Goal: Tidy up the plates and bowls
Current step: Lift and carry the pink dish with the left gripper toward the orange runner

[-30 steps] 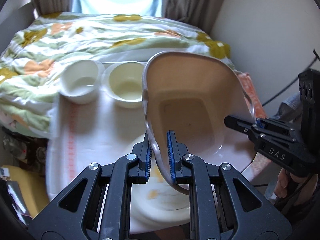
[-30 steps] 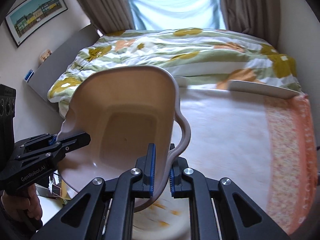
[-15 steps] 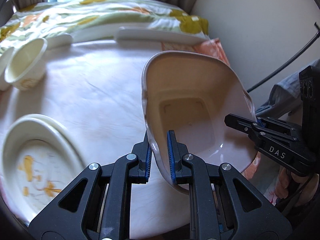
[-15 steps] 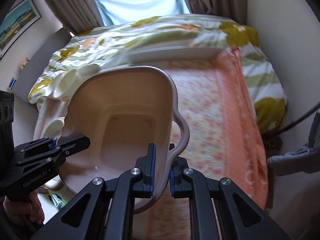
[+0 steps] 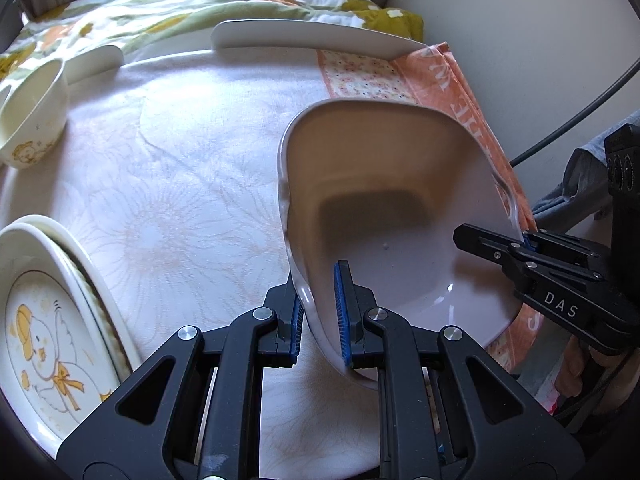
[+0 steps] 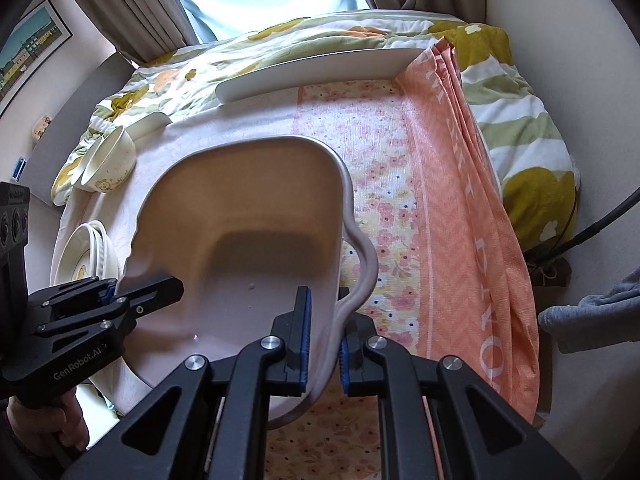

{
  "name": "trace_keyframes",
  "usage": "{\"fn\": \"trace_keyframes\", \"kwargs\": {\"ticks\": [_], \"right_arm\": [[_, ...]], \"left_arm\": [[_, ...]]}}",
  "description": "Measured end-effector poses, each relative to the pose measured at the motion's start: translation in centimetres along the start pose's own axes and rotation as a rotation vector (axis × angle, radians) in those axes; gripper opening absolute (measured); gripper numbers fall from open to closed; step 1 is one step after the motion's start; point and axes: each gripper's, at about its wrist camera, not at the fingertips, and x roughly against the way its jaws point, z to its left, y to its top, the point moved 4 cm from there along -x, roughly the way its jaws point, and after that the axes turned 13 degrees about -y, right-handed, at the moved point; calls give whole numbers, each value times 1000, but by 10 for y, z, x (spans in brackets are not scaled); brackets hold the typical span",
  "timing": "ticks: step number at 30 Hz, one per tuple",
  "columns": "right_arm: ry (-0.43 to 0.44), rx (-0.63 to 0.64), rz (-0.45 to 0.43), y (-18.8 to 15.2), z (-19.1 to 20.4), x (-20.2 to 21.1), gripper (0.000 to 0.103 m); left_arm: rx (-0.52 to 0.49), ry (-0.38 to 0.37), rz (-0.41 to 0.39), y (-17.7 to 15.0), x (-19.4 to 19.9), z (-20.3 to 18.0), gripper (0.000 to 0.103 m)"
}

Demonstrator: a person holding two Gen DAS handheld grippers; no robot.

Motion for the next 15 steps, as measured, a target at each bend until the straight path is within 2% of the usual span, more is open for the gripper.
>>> {"fn": "trace_keyframes", "kwargs": {"ticks": [9, 15], "right_arm": [[23, -40, 27, -2, -6, -5, 11], [26, -48, 10, -1, -10, 1, 13]], "left_arm": [[-39, 28, 2, 3, 2, -3, 13], [-43, 50, 31, 5, 0, -3, 15]]}}
